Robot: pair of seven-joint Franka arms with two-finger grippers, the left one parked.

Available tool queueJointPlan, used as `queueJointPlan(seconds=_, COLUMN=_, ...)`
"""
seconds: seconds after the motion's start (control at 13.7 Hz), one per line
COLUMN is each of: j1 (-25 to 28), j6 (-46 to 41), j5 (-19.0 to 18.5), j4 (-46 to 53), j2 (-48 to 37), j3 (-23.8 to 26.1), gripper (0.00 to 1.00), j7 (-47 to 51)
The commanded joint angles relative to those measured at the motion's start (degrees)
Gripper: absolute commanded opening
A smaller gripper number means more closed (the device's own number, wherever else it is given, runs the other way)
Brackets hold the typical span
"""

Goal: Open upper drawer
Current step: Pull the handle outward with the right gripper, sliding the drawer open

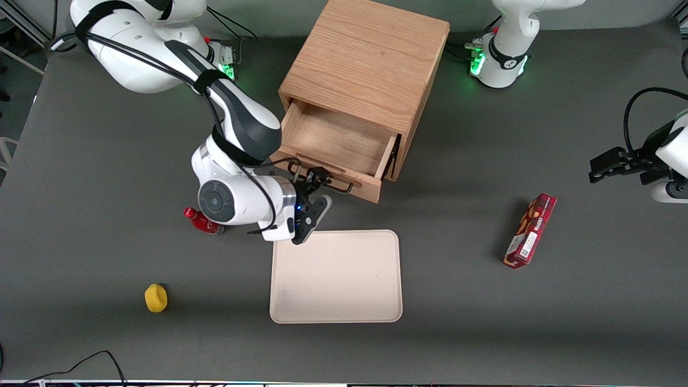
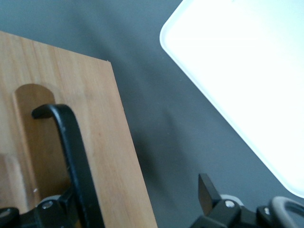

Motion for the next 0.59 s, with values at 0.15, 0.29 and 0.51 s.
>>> queueJointPlan(seconds=0.15, j1=0.79, j6=-2.94, j5=-1.0, j4=6.48, j2=2.4, j3=-2.16, gripper=1.0, j7=0.93)
queueJointPlan(seconds=0.29, j1=0.96, j6=-2.94, j5=-1.09, j4=8.05, j2=3.89, j3=-2.43, gripper=1.0, j7=0.84)
queueJointPlan(seconds=0.51, j1=1.22, j6=-2.94, j5=-1.18, j4=11.04, j2=5.56, j3=-3.3, gripper=1.0, j7=0.76)
